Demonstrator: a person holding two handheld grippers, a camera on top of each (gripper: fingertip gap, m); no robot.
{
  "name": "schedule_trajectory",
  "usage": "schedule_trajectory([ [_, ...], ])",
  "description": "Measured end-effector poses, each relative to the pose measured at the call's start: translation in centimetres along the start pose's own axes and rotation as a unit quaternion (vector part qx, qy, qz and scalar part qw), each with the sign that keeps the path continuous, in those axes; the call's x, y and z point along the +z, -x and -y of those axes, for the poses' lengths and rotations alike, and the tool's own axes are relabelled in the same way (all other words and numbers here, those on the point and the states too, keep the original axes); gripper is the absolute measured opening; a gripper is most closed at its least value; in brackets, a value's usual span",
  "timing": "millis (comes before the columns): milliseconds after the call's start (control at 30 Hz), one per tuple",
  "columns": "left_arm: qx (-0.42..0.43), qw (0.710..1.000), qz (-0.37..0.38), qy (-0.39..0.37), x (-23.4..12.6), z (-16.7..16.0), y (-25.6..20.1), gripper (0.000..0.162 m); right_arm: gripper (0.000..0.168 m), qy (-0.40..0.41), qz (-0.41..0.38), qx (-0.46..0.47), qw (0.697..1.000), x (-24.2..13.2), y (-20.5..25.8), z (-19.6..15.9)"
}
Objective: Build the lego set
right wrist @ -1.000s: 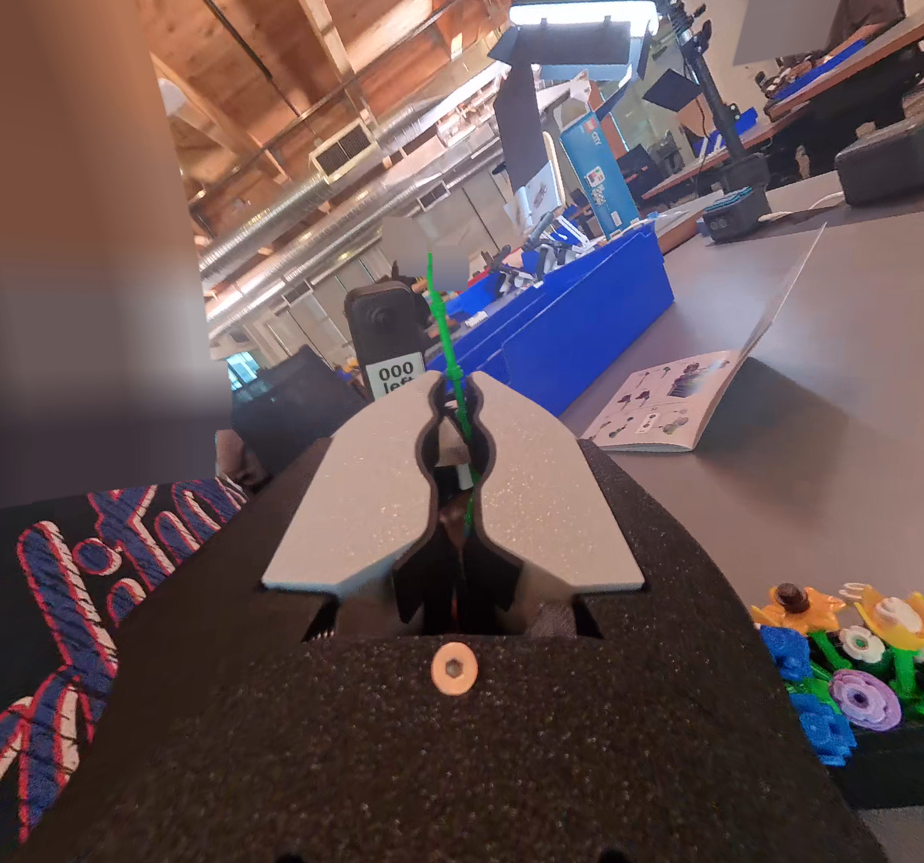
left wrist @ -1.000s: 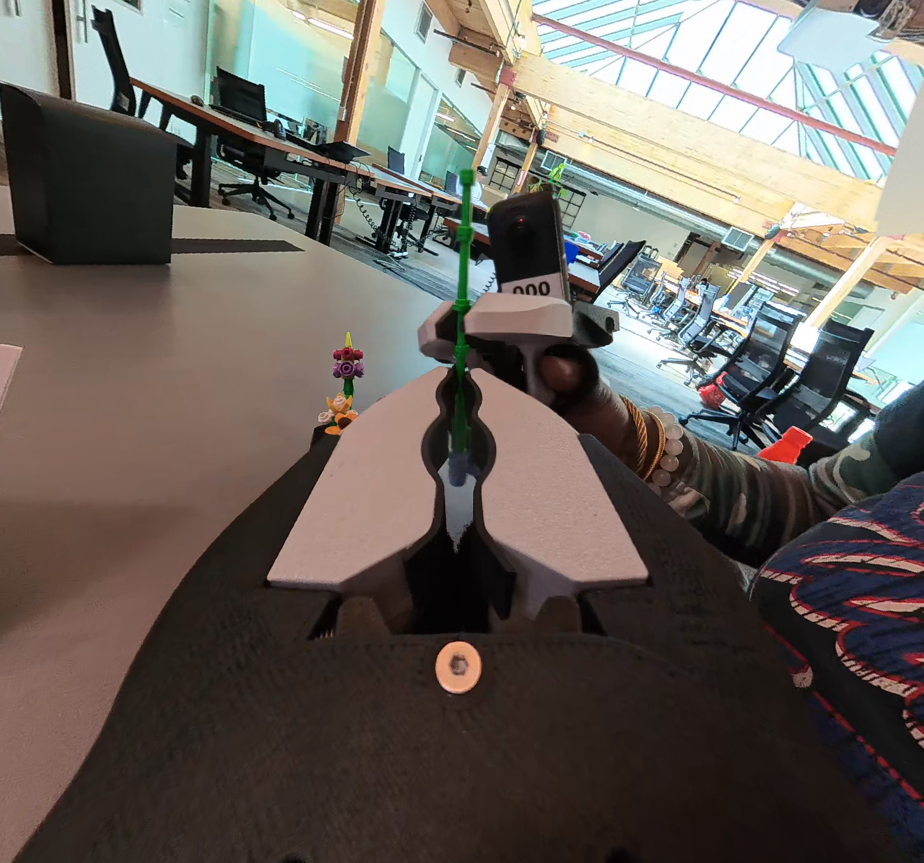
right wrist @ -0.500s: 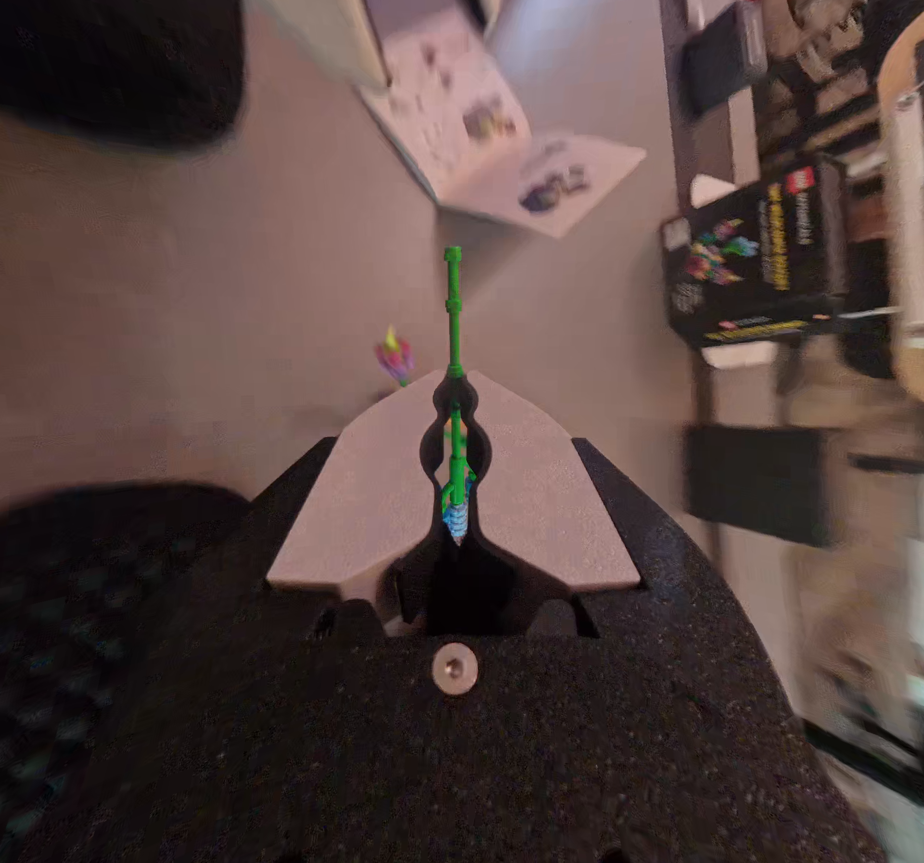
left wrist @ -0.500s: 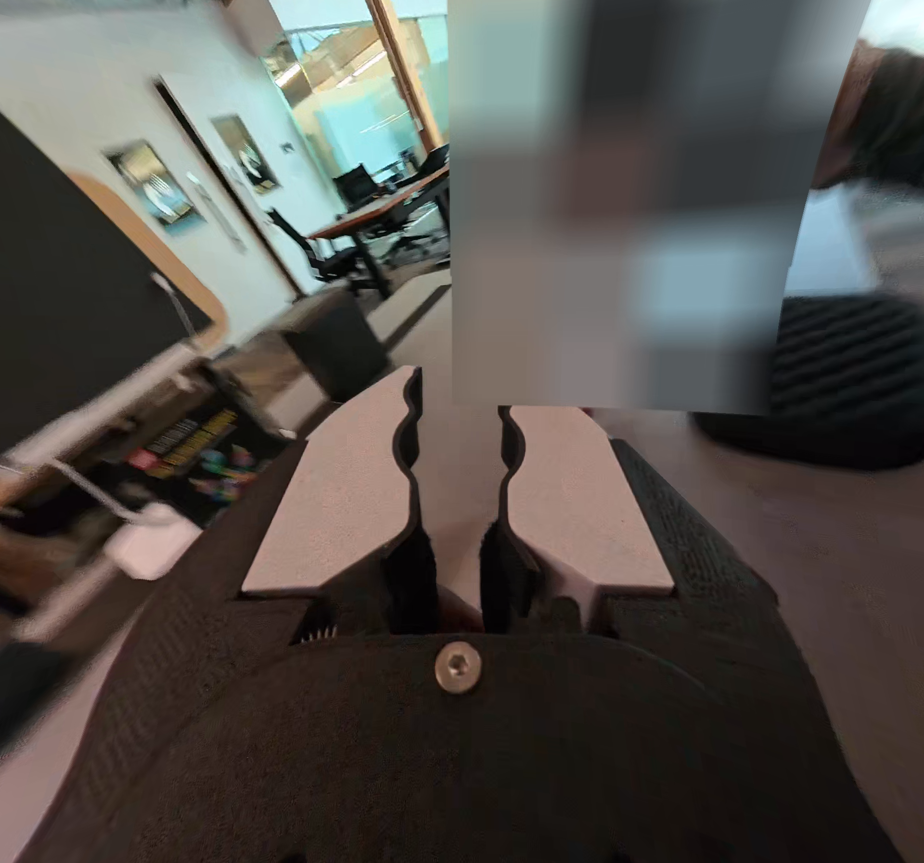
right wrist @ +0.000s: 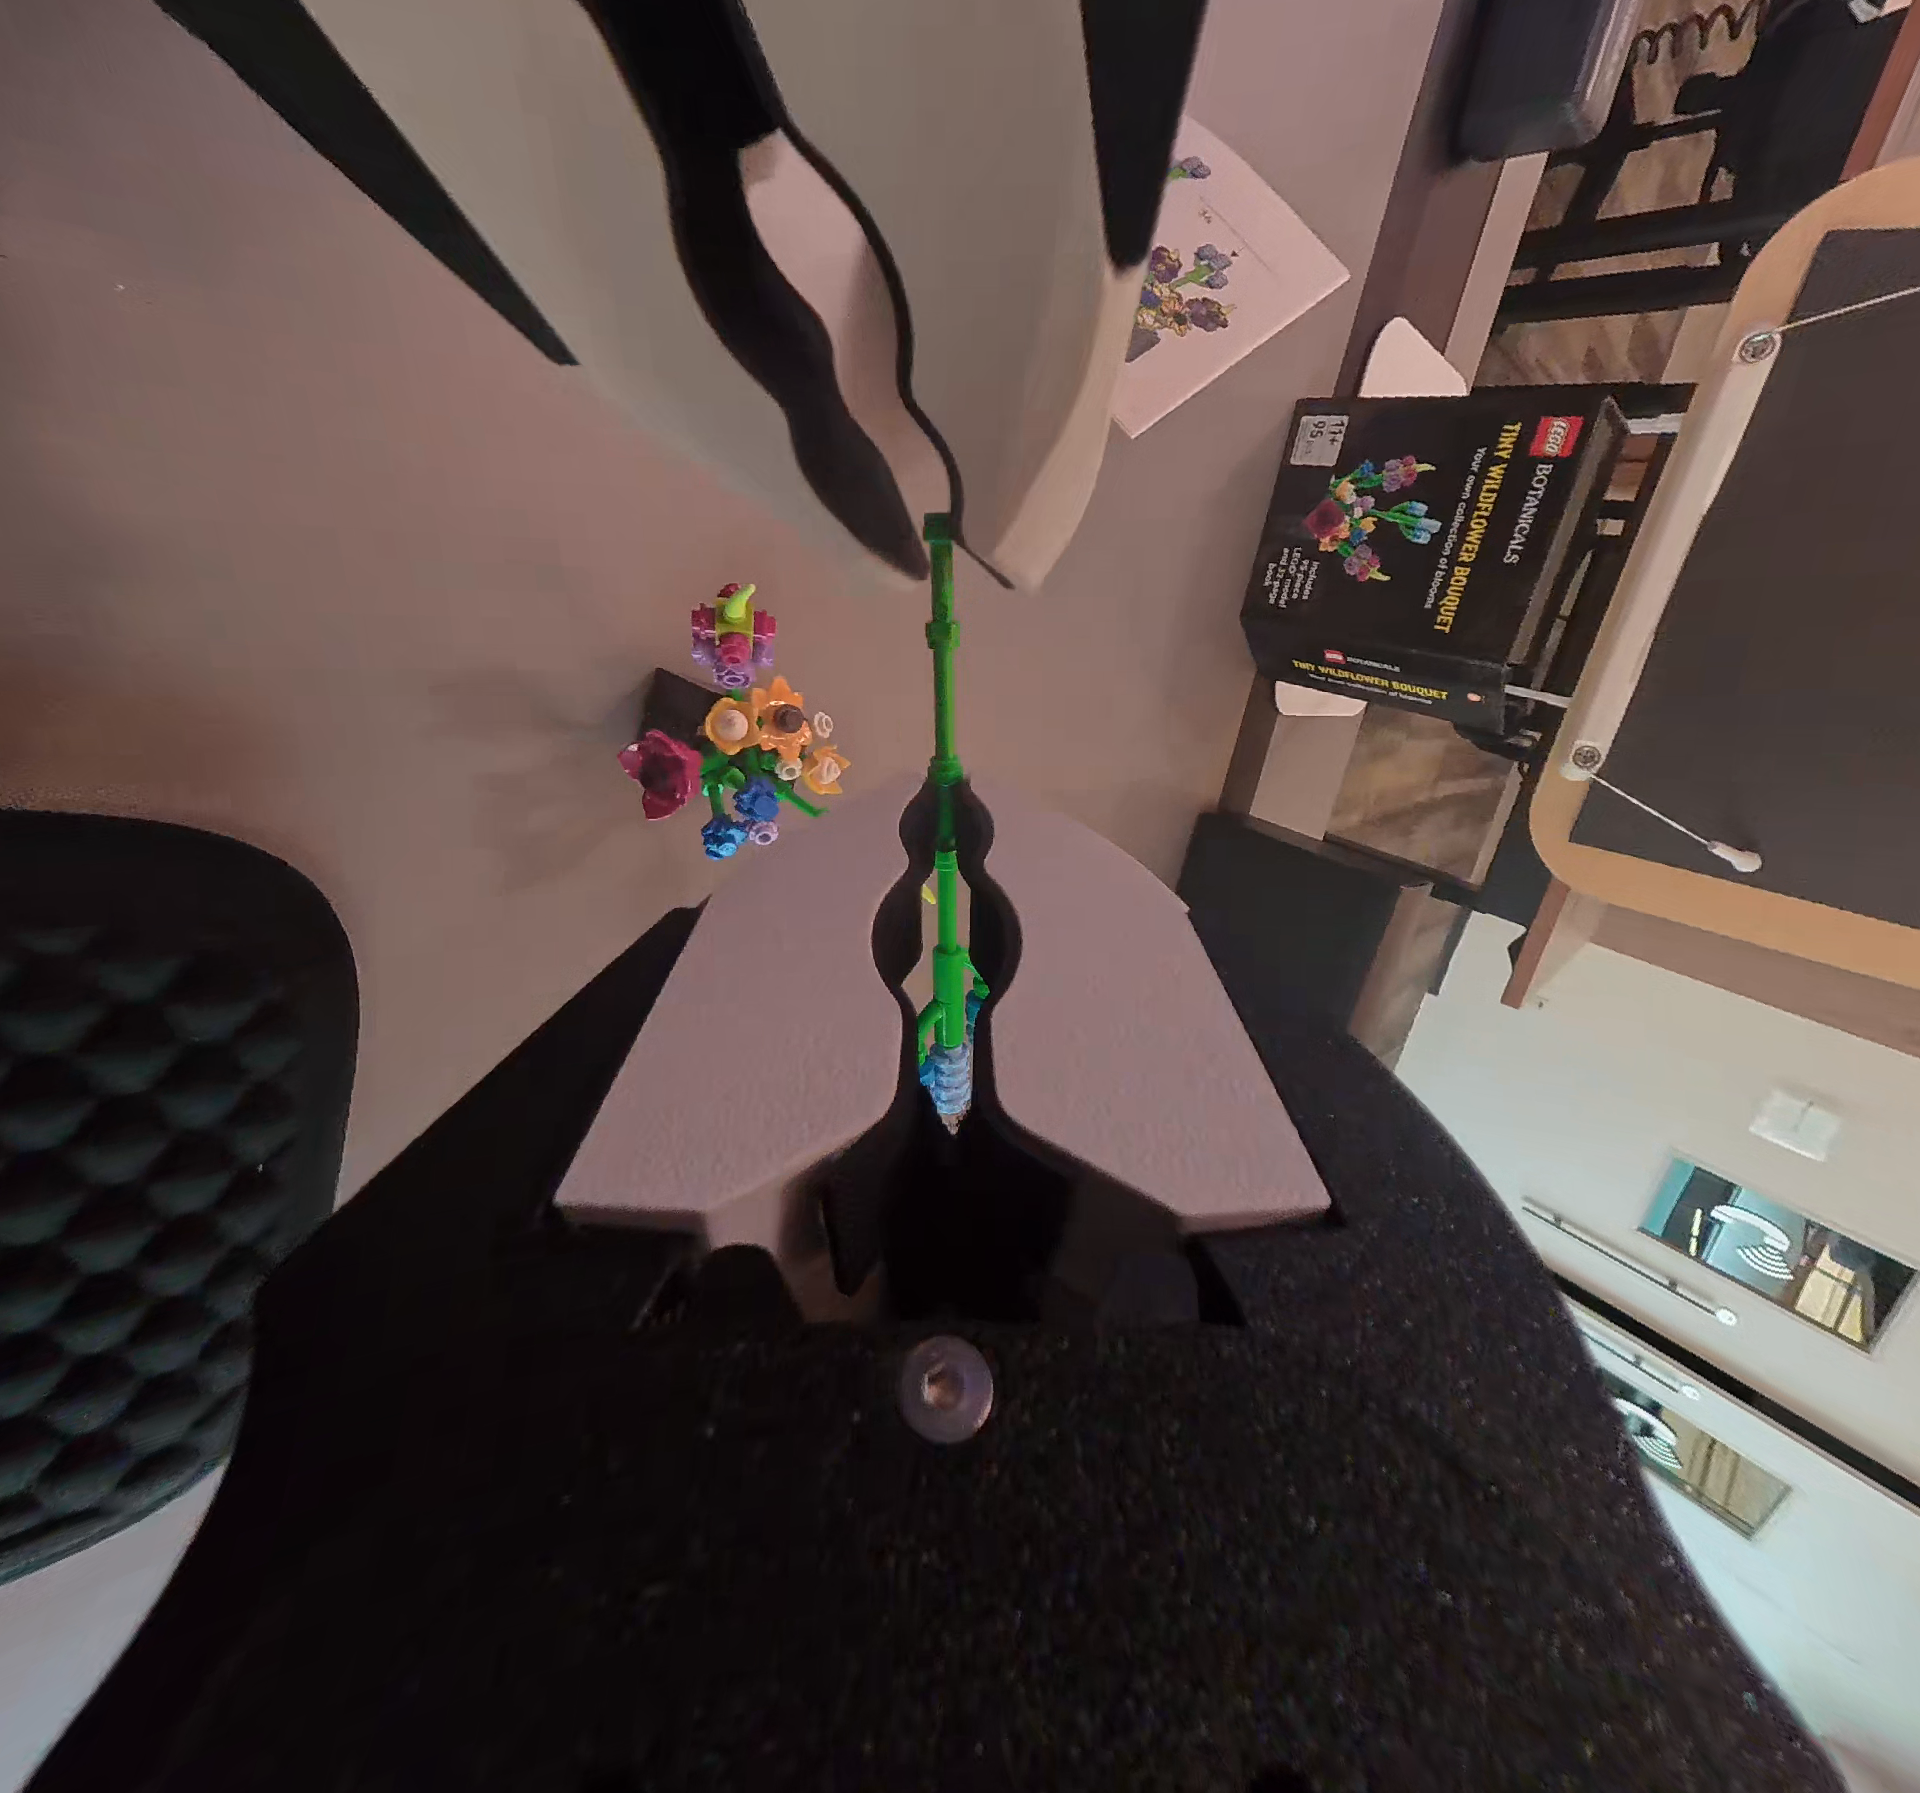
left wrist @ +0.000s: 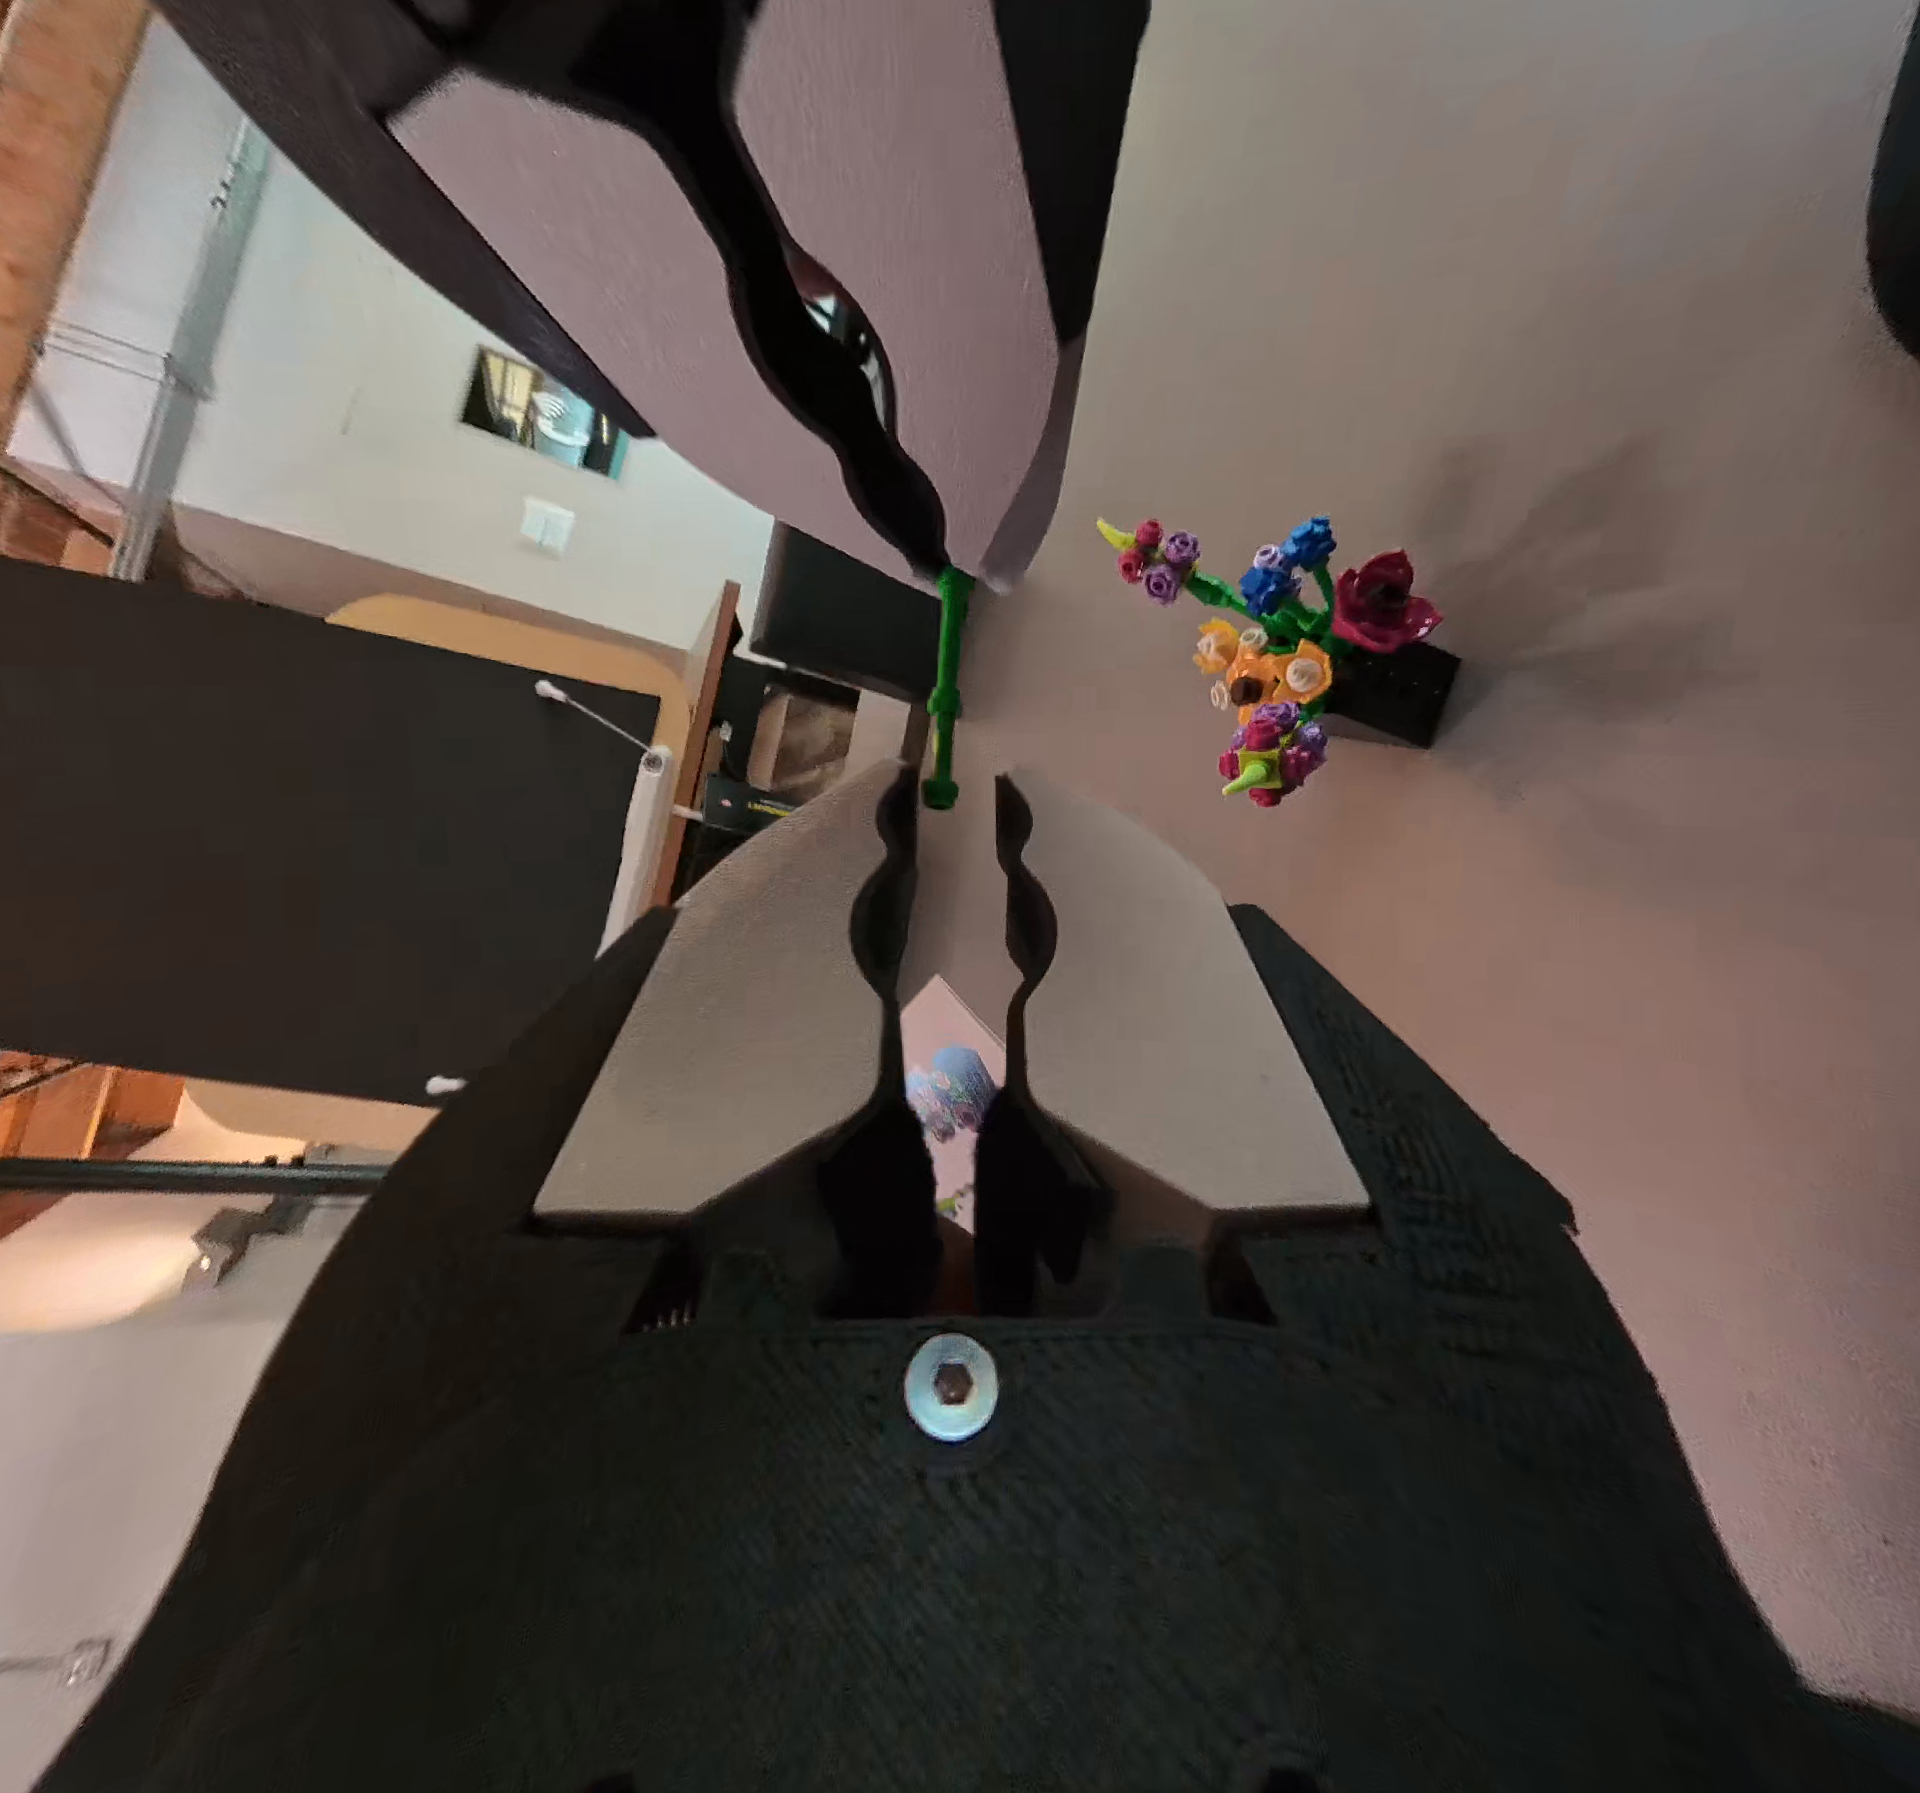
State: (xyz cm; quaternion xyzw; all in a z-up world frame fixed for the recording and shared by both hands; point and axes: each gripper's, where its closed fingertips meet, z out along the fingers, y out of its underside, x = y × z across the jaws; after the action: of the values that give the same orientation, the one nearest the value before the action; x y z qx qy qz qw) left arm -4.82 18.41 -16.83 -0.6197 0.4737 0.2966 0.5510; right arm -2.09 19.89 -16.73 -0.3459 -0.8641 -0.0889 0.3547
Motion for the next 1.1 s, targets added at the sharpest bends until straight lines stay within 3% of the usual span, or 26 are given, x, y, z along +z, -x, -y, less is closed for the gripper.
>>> schedule_trajectory([
  [67,-0.003,1.0,0.002,0.007,0.2,-0.3,-0.2,0.006,0.003,0.002,-0.003,-0.003,1.0,-0.1,0.0,0.0],
  [300,-0.084,0.997,-0.001,-0.001,0.2,-0.4,-0.3,0.005,0.007,-0.022,-0.042,0.012,0.999,-0.3,-0.9,0.3],
  [400,-0.179,0.983,-0.008,-0.027,0.2,-0.4,-0.1,0.005,0.023,-0.064,-0.09,0.063,0.992,-1.3,-2.5,0.6],
  [500,-0.346,0.933,-0.032,-0.095,0.0,0.0,0.3,0.004,0.037,-0.166,-0.132,0.183,0.96,-3.4,-4.1,1.1],
  [567,-0.453,0.876,-0.051,-0.156,-0.3,0.5,0.9,0.004,0.039,-0.29,-0.149,0.316,0.891,-5.3,-5.0,1.6],
  [600,-0.496,0.846,-0.058,-0.186,-0.6,0.8,1.4,0.004,0.039,-0.362,-0.149,0.401,0.828,-6.2,-5.5,1.6],
  [700,-0.568,0.779,-0.068,-0.257,-1.6,1.2,2.5,0.004,0.039,-0.551,-0.067,0.602,0.574,-7.2,-5.3,0.6],
  [733,-0.574,0.77,-0.073,-0.269,-1.7,1.4,2.6,0.004,0.039,-0.582,-0.016,0.632,0.512,-6.7,-4.8,0.7],
  [767,-0.576,0.766,-0.08,-0.275,-1.8,1.6,2.5,0.004,0.038,-0.605,0.036,0.643,0.468,-6.2,-4.4,1.0],
  [833,-0.573,0.763,-0.097,-0.284,-2.0,2.0,2.2,0.004,0.037,-0.632,0.105,0.648,0.412,-6.0,-4.4,1.2],
  [867,-0.57,0.764,-0.104,-0.285,-2.0,2.2,1.9,0.004,0.034,-0.64,0.127,0.643,0.402,-6.1,-4.6,1.3],
  [933,-0.562,0.77,-0.113,-0.28,-1.9,2.4,1.2,0.004,0.028,-0.642,0.162,0.625,0.413,-6.3,-4.7,1.7],
  [1100,-0.534,0.793,-0.131,-0.262,-1.5,3.0,-0.2,0.004,0.007,-0.593,0.159,0.602,0.511,-5.0,-3.7,2.0],
])
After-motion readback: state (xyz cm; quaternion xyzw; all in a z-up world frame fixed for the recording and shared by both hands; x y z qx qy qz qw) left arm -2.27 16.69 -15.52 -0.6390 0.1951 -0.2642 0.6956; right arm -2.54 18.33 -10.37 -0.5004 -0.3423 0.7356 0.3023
